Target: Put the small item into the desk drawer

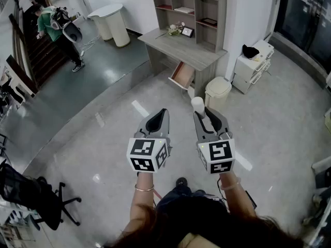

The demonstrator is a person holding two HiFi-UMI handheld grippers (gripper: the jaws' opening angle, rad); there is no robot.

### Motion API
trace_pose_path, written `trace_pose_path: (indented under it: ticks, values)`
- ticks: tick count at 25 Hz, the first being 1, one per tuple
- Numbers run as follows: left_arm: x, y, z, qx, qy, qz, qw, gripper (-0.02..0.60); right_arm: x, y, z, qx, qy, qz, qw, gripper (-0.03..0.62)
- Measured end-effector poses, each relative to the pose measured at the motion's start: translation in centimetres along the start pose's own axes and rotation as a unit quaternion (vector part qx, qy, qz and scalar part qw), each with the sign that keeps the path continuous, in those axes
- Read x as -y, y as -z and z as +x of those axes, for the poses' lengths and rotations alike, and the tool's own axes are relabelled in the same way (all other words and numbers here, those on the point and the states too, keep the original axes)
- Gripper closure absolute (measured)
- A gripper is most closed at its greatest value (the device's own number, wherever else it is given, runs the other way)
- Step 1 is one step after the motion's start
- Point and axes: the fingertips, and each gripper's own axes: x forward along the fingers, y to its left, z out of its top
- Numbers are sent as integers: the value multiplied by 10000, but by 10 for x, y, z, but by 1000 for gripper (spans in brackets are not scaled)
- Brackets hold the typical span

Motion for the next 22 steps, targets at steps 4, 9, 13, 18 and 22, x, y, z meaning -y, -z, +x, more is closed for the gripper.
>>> trace_pose_path:
  ticks: [4, 9, 13, 18, 22]
  values:
    - [-21, 0, 13, 18, 52, -28, 10000, 566, -5, 0, 25, 20, 39, -2, 10000, 484]
    - [-44, 7, 30, 0, 146, -64, 9999, 566, -13, -1, 55, 95, 83, 101, 9999, 484]
    - [-59, 10, 42, -40, 278, -117, 9995, 566, -17, -5, 78, 102, 138, 107, 9998, 484]
    - [-78, 12, 53, -55, 401, -157, 9991, 566, -30, -7, 98, 205, 202, 32, 9996, 484]
    - [-91, 12, 68, -89, 471, -172, 9987, 566, -33, -6, 119, 137, 255, 40, 9996, 484]
